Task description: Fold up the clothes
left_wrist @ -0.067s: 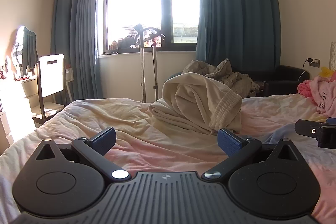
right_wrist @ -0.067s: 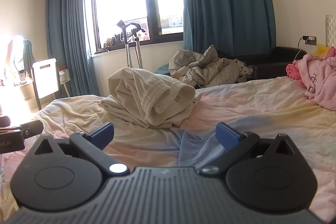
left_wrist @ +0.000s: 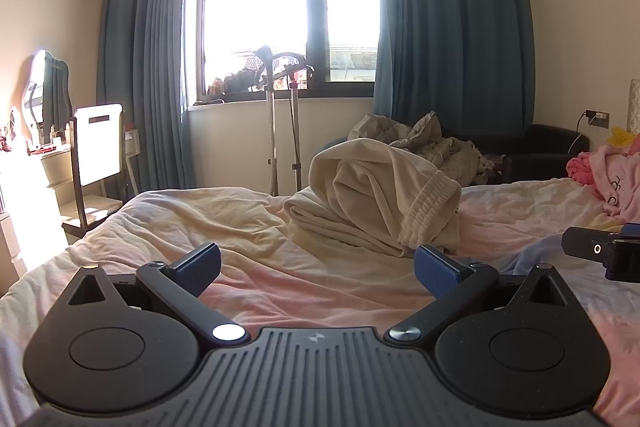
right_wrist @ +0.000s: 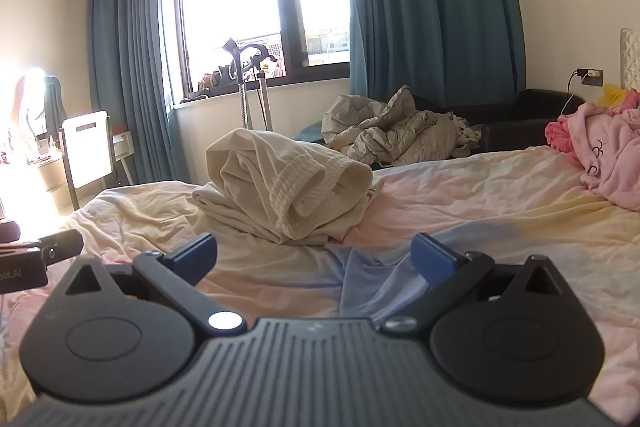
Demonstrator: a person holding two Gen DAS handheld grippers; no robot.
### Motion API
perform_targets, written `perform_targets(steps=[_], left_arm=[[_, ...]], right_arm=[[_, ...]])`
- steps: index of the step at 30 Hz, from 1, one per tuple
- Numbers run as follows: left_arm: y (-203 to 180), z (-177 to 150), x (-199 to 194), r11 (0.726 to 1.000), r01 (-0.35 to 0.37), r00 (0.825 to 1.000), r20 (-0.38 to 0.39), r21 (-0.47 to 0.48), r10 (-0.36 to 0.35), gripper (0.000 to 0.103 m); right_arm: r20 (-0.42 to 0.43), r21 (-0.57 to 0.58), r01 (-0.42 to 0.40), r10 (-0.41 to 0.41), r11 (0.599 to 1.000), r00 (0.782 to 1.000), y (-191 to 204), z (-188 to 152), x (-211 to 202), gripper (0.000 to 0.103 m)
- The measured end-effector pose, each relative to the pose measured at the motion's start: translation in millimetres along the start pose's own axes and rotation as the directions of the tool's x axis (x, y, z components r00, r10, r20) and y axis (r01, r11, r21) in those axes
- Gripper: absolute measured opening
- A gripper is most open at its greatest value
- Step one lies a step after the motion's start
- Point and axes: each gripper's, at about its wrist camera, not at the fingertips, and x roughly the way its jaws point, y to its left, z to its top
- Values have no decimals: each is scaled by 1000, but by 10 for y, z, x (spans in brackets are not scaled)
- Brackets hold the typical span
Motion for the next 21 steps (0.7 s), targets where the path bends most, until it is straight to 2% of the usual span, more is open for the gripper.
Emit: perform_targets(steps=[21], left_arm=[[17,7,-22,1000,3,1000,-6,1,-3,103]], right_arm=[[-3,-5,0,-1,1000,1000,10,3,-1,103]])
